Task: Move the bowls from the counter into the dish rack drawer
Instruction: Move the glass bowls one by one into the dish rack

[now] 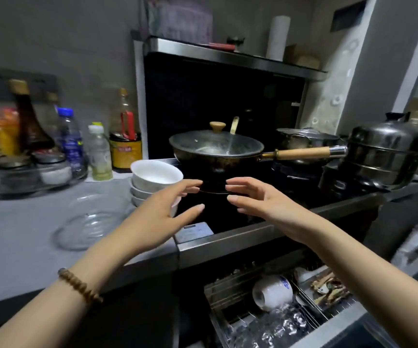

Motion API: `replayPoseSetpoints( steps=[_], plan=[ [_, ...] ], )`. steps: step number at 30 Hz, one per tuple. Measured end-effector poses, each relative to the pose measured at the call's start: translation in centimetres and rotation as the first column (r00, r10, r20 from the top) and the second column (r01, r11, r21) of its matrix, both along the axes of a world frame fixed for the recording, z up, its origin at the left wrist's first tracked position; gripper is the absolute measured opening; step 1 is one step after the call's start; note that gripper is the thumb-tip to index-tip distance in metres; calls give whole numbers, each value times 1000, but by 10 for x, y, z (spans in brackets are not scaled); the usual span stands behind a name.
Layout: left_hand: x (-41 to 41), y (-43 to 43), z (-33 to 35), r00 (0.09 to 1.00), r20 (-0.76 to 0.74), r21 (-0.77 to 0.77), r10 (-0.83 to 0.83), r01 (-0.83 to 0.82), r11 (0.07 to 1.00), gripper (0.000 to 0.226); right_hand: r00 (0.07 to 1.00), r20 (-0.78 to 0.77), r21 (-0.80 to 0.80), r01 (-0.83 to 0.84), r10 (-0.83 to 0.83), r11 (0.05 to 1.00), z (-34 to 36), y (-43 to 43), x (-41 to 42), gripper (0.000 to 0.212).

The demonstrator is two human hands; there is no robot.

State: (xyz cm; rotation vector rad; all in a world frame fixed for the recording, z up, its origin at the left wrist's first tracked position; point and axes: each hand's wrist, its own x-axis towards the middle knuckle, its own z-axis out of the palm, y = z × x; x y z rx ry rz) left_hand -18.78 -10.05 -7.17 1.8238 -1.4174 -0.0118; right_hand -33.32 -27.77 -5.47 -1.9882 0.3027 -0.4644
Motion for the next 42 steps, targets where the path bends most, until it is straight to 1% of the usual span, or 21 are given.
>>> replayPoseSetpoints(
  steps=[2, 5, 7, 11, 13, 16, 18, 20, 25, 30, 33, 35, 36, 37, 38, 40, 42],
  plan=[
    [19, 28, 9, 997, -20, -12, 70, -70, 997, 46, 999, 4, -38, -49, 49, 998, 6, 19, 22, 44],
    [47, 65, 10, 982, 23, 22, 187, -188, 982, 50, 992, -5, -101, -129, 129, 986, 8, 48, 56, 47],
    [65, 87, 5, 964, 35, 46, 262, -264, 963, 51, 984, -26, -173, -179, 178, 968, 7, 67, 76, 49],
    [97, 124, -13, 921, -16, 78, 389, -386, 919, 45, 957, -121, -274, -288, 265, 917, -2, 105, 111, 48],
    [110, 137, -24, 906, -40, 115, 422, -416, 902, 43, 943, -170, -369, -330, 286, 869, -9, 119, 130, 48],
    [122, 148, -39, 888, -73, 171, 454, -437, 883, 41, 945, -207, -536, -326, 254, 779, -22, 134, 156, 48],
    [128, 150, -48, 877, -103, 172, 469, -449, 877, 41, 952, -231, -650, -306, 202, 696, -32, 140, 171, 46],
    [132, 150, -54, 876, -127, 157, 466, -446, 881, 40, 957, -237, -712, -289, 168, 640, -41, 144, 184, 43],
    [133, 145, -63, 872, -209, 116, 443, -428, 897, 39, 948, -283, -735, -313, 147, 602, -54, 147, 205, 40],
    [133, 140, -65, 859, -294, 68, 418, -418, 906, 39, 958, -252, -791, -284, 135, 542, -60, 145, 213, 24],
    [132, 140, -63, 853, -319, 64, 412, -415, 908, 45, 966, -216, -829, -258, 141, 497, -61, 144, 213, 26],
    [131, 141, -63, 849, -330, 59, 413, -418, 906, 48, 969, -191, -828, -245, 159, 504, -61, 142, 212, 27],
    [130, 141, -62, 846, -333, 52, 417, -425, 904, 49, 965, -186, -809, -256, 182, 530, -60, 141, 212, 26],
    [129, 141, -61, 841, -342, 43, 420, -433, 901, 51, 958, -187, -767, -280, 216, 577, -58, 139, 211, 24],
    [127, 141, -60, 837, -354, 29, 417, -436, 899, 54, 948, -177, -697, -309, 263, 647, -56, 139, 210, 23],
    [122, 140, -54, 829, -395, 3, 396, -430, 903, 59, 926, -131, -497, -370, 353, 785, -48, 141, 202, 23],
    [118, 138, -48, 821, -441, -32, 363, -418, 908, 62, 914, -59, -317, -398, 400, 861, -36, 144, 190, 24]
  ],
)
